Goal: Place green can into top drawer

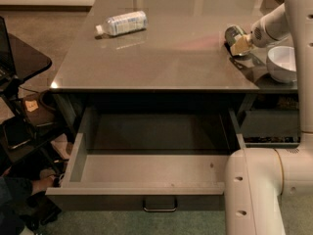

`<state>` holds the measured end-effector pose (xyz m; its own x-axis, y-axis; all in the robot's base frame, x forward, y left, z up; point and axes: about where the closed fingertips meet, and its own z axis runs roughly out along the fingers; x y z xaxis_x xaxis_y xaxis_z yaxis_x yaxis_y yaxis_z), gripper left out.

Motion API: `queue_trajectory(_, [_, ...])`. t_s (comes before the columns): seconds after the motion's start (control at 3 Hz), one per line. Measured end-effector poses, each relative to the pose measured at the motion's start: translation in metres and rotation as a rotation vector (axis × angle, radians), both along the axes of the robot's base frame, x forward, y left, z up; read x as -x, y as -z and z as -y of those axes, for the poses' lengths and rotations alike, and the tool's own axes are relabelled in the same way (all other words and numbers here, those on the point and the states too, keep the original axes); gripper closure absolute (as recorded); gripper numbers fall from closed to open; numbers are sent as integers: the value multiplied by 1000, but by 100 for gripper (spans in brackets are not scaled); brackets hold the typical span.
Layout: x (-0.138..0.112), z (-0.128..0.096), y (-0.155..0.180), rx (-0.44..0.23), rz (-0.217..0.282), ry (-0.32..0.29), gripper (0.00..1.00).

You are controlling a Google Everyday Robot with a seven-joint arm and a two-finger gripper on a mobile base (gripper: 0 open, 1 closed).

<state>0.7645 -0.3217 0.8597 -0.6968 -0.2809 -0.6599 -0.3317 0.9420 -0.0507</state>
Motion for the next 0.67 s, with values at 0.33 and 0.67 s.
queue_trajectory(0.33, [0, 0, 0, 0, 0, 0, 0])
queue_trajectory(0.67, [0, 0, 0, 0, 0, 0, 0])
